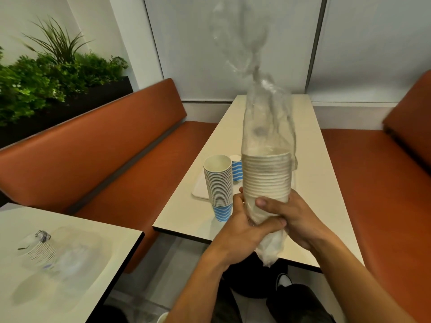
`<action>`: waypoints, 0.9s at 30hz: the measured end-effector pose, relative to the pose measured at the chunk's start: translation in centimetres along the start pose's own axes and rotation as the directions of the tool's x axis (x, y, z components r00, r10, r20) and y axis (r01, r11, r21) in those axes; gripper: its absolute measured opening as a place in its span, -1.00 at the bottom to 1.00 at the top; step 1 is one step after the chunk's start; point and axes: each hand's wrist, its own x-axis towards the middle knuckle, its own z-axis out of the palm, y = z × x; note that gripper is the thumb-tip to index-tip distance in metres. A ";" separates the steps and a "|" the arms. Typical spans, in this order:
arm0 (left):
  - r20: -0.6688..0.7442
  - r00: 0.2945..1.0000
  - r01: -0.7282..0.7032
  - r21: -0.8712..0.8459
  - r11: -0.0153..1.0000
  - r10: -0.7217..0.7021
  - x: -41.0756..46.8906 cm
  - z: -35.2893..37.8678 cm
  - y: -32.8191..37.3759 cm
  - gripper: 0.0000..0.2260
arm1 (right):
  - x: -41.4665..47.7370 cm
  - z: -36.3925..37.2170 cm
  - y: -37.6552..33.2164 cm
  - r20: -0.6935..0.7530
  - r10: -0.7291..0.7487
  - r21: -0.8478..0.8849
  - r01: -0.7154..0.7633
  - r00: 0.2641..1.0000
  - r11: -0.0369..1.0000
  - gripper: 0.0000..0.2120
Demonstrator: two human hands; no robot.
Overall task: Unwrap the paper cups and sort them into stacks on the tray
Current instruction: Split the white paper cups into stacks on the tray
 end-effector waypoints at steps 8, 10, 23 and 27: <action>-0.171 0.937 -0.129 0.640 0.758 0.304 -5.3 -2.4 6.8 -0.34 | 0.5 -1.2 0.4 -0.248 -0.086 -0.470 -0.043 0.965 0.881 -0.35; -0.164 0.837 -0.362 0.549 0.753 0.522 -6.9 -2.7 10.3 -0.63 | 0.4 -1.4 0.7 -0.276 -0.084 -0.561 -0.089 0.958 0.823 -0.25; 0.023 0.937 -0.209 0.836 0.507 0.349 -2.4 -5.0 10.8 -0.74 | -0.5 -0.7 0.3 -0.239 -0.136 -0.569 -0.025 0.961 0.822 -0.17; -0.063 0.936 -0.179 0.762 0.623 0.346 -2.2 -4.7 8.6 -0.53 | -0.4 -0.4 0.1 -0.220 -0.134 -0.543 -0.007 0.966 0.840 -0.25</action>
